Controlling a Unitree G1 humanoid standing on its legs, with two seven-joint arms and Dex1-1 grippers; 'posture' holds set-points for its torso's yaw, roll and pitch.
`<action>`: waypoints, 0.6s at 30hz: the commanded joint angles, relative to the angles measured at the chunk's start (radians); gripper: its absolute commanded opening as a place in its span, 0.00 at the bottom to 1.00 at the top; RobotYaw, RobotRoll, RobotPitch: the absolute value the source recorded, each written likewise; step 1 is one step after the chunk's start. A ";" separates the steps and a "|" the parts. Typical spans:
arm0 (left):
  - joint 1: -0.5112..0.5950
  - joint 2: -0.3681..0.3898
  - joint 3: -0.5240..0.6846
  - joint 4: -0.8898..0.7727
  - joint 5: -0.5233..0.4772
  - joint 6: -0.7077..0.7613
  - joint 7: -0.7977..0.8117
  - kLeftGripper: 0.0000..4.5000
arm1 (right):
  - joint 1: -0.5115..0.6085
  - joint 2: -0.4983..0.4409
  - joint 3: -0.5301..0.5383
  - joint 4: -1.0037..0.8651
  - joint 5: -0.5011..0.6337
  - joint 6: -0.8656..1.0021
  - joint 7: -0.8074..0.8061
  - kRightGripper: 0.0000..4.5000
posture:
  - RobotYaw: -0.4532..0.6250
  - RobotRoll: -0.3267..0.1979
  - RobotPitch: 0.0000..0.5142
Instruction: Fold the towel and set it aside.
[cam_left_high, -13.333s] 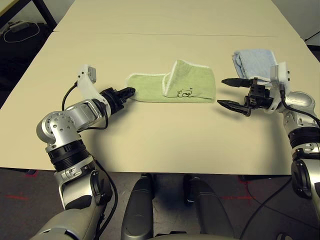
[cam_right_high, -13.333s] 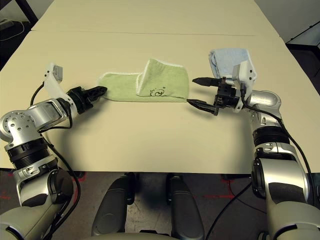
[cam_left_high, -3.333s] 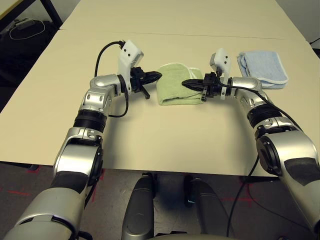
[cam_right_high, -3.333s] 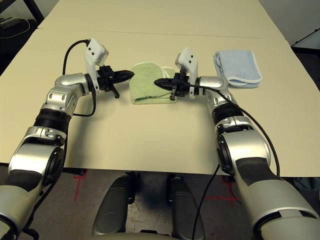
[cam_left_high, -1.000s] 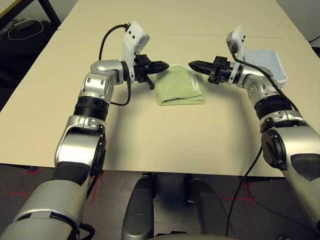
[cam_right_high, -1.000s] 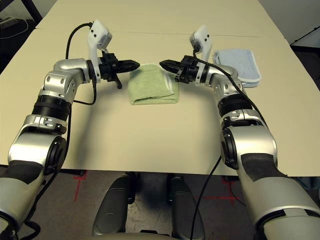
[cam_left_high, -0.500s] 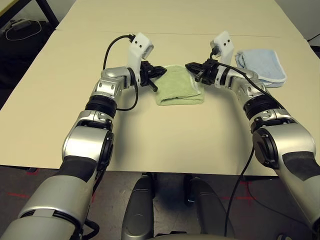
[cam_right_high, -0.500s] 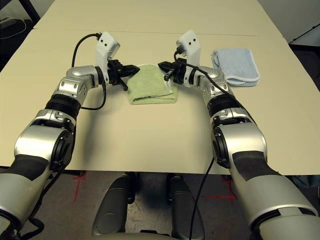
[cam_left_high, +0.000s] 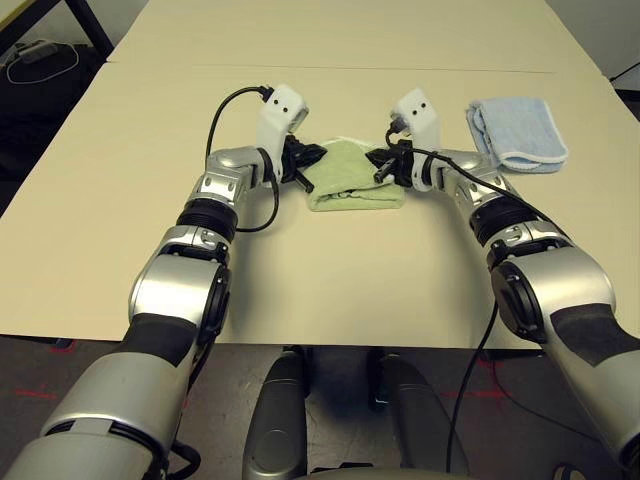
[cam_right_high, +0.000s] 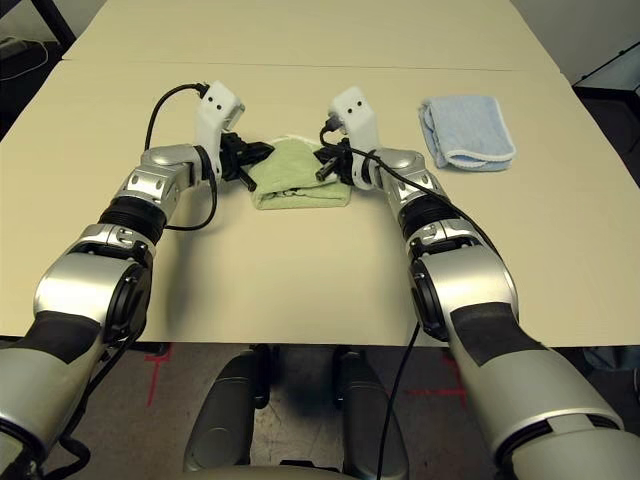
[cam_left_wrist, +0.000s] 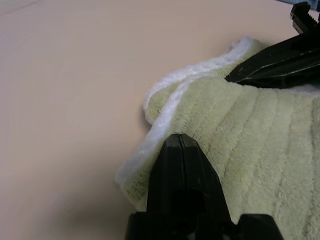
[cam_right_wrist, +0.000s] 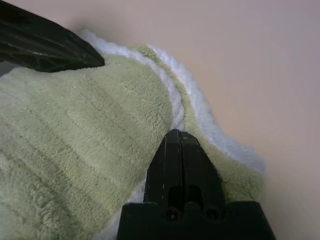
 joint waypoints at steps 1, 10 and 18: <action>0.037 -0.005 -0.017 0.003 0.019 0.010 -0.020 0.01 | 0.051 0.002 0.026 0.047 -0.031 0.028 0.006 0.00 | 0.56 0.62 0.44; 0.026 0.002 0.007 -0.015 -0.008 0.008 -0.057 0.01 | 0.041 -0.022 -0.036 0.017 0.031 -0.027 0.041 0.00 | 0.56 0.62 0.42; 0.026 0.037 0.108 -0.165 -0.133 0.068 -0.148 0.01 | 0.049 -0.080 -0.192 -0.086 0.214 -0.106 0.215 0.00 | 0.55 0.62 0.40</action>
